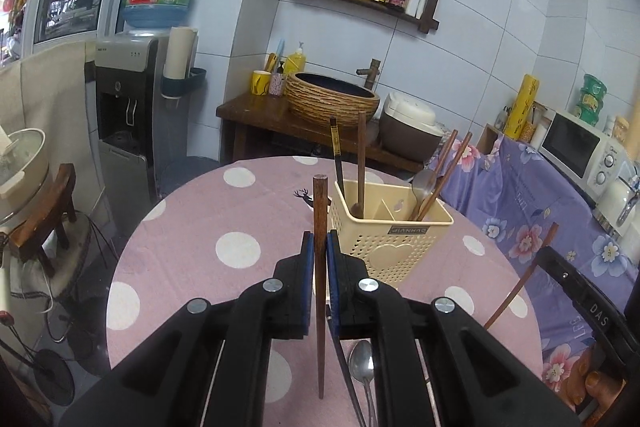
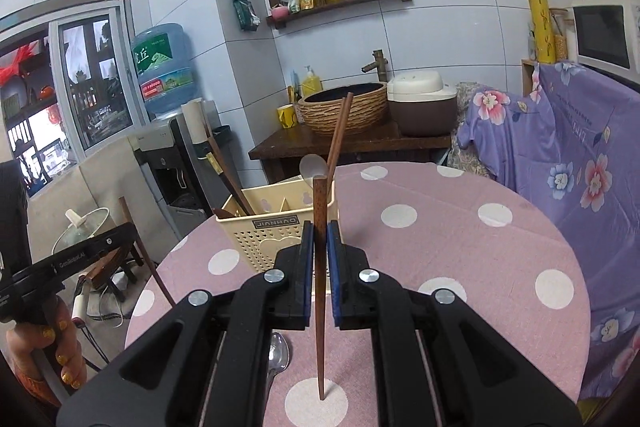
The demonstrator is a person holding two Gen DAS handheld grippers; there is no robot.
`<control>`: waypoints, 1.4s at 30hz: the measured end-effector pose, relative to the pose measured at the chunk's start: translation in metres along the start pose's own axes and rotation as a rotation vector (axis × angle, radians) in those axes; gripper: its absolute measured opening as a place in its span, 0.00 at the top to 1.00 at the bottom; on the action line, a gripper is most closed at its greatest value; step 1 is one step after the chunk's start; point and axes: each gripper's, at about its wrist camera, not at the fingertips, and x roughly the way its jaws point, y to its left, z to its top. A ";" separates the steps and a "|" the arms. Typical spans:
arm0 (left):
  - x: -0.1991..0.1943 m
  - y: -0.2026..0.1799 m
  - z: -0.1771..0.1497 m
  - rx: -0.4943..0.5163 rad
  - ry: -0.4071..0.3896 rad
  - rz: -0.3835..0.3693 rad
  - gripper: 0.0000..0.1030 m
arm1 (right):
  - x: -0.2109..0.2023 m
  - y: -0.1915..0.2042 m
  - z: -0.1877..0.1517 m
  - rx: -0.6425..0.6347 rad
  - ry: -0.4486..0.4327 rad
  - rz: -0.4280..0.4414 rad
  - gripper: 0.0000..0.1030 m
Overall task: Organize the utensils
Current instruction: 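Lift both brown chopsticks and carry them above the holder, then open both tools to drop the chopsticks into the holder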
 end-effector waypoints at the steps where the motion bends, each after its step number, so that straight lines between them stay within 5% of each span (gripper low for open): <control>1: 0.001 0.000 0.000 0.000 -0.001 0.001 0.93 | 0.001 0.002 0.000 -0.007 0.001 0.000 0.93; 17: -0.021 -0.001 0.034 0.005 -0.056 -0.068 0.93 | 0.000 0.014 0.028 -0.041 -0.023 0.017 0.93; 24: -0.049 -0.036 0.113 0.018 -0.215 -0.148 0.93 | -0.012 0.041 0.120 -0.080 -0.171 0.013 0.93; 29: -0.032 -0.064 0.155 0.033 -0.294 -0.109 0.93 | -0.003 0.055 0.174 -0.077 -0.257 -0.038 0.93; 33: 0.004 -0.073 0.151 0.065 -0.291 -0.044 0.93 | 0.024 0.057 0.177 -0.072 -0.248 -0.069 0.92; 42: 0.072 -0.054 0.084 0.053 -0.106 -0.023 0.93 | 0.085 0.040 0.112 -0.051 -0.114 -0.084 0.92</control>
